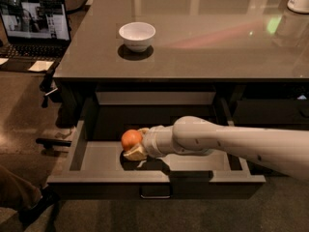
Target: Pick orange from top drawer and place on counter
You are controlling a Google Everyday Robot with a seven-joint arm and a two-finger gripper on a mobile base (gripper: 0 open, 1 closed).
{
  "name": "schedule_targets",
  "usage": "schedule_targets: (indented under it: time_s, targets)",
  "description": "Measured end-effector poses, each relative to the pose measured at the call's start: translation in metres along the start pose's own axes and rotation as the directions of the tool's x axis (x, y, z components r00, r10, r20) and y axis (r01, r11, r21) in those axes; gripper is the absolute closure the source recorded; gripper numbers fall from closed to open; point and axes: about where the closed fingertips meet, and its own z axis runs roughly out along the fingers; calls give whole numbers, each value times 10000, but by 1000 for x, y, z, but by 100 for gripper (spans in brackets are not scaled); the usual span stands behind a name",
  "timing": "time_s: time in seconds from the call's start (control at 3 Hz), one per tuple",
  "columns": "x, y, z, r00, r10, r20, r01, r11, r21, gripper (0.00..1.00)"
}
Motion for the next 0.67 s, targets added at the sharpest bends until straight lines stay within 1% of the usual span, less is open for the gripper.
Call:
schedule_targets:
  time_s: [0.33, 0.67]
  targets:
    - [-24, -7, -31, 9936, -281, 1092, 250, 9993, 295, 100]
    - [-56, -21, -73, 9783, -610, 1978, 525, 9975, 482, 100]
